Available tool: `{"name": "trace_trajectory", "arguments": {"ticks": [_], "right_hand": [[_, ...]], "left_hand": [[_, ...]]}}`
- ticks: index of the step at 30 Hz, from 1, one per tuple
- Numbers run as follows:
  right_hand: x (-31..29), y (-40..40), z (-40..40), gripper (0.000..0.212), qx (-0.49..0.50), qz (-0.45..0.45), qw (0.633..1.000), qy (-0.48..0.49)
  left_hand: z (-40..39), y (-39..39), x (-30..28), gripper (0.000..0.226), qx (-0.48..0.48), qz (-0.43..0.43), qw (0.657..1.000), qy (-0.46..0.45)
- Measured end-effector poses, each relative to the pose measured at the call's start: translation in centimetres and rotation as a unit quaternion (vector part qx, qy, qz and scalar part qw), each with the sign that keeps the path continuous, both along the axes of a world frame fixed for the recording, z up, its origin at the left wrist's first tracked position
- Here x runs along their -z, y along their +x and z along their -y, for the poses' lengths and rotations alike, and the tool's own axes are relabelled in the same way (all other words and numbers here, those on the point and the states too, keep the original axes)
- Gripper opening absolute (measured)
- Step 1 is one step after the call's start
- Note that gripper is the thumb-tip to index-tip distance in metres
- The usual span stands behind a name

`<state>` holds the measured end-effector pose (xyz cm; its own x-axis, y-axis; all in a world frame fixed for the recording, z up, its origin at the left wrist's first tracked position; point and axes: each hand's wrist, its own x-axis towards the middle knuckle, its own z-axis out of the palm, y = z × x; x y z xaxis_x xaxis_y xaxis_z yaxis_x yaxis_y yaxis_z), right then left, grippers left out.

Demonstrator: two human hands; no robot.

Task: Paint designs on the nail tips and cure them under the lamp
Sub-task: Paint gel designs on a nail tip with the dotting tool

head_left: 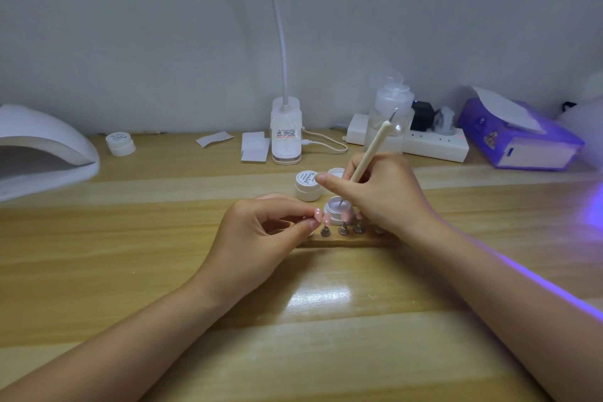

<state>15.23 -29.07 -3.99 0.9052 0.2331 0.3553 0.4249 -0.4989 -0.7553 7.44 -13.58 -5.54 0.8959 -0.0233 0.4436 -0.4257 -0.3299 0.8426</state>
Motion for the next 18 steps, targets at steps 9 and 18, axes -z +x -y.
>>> {"name": "trace_trajectory", "arguments": {"ticks": [9,18], "right_hand": [[-0.14,0.02,0.01,0.043,0.007,-0.012,1.000,-0.014],[-0.36,0.04,0.13,0.042,0.007,-0.037,0.999,0.030]], "left_hand": [[-0.02,0.03,0.00,0.013,-0.003,-0.002,1.000,0.003],[0.04,-0.07,-0.06,0.014,-0.002,-0.005,1.000,-0.002]]}}
